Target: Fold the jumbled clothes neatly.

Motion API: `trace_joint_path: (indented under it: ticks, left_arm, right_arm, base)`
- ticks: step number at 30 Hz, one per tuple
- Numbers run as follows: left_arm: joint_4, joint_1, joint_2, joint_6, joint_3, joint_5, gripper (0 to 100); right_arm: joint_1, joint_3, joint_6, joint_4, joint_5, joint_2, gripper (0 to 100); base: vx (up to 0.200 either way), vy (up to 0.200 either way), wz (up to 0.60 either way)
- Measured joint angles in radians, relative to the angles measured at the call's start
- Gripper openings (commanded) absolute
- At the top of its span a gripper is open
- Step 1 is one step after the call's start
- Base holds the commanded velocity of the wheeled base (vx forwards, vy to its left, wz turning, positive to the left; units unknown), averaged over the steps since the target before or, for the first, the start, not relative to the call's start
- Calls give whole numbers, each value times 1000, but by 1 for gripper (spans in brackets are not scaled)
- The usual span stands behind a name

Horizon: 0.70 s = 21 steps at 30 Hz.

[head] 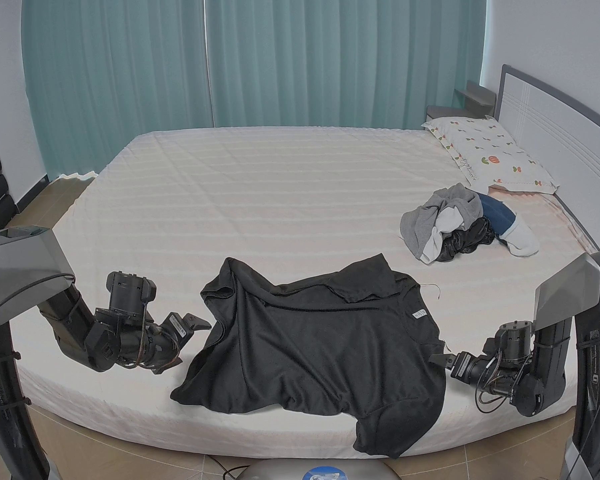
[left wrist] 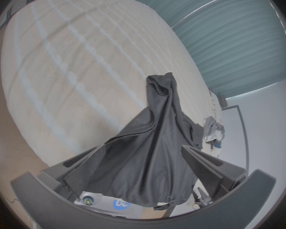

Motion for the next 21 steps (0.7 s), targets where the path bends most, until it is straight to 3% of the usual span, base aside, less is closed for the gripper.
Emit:
trace_joint_path:
  ticks: [11, 21]
  left_arm:
    - [0, -3, -5, 121, 75, 24, 100]
    - [8, -6, -6, 126, 86, 30, 100]
  right_arm:
    - [3, 96, -21, -65, 20, 14, 100]
    - [5, 99, -23, -65, 20, 20, 100]
  base:
    - [0, 0, 0]
    - [-180, 0, 0]
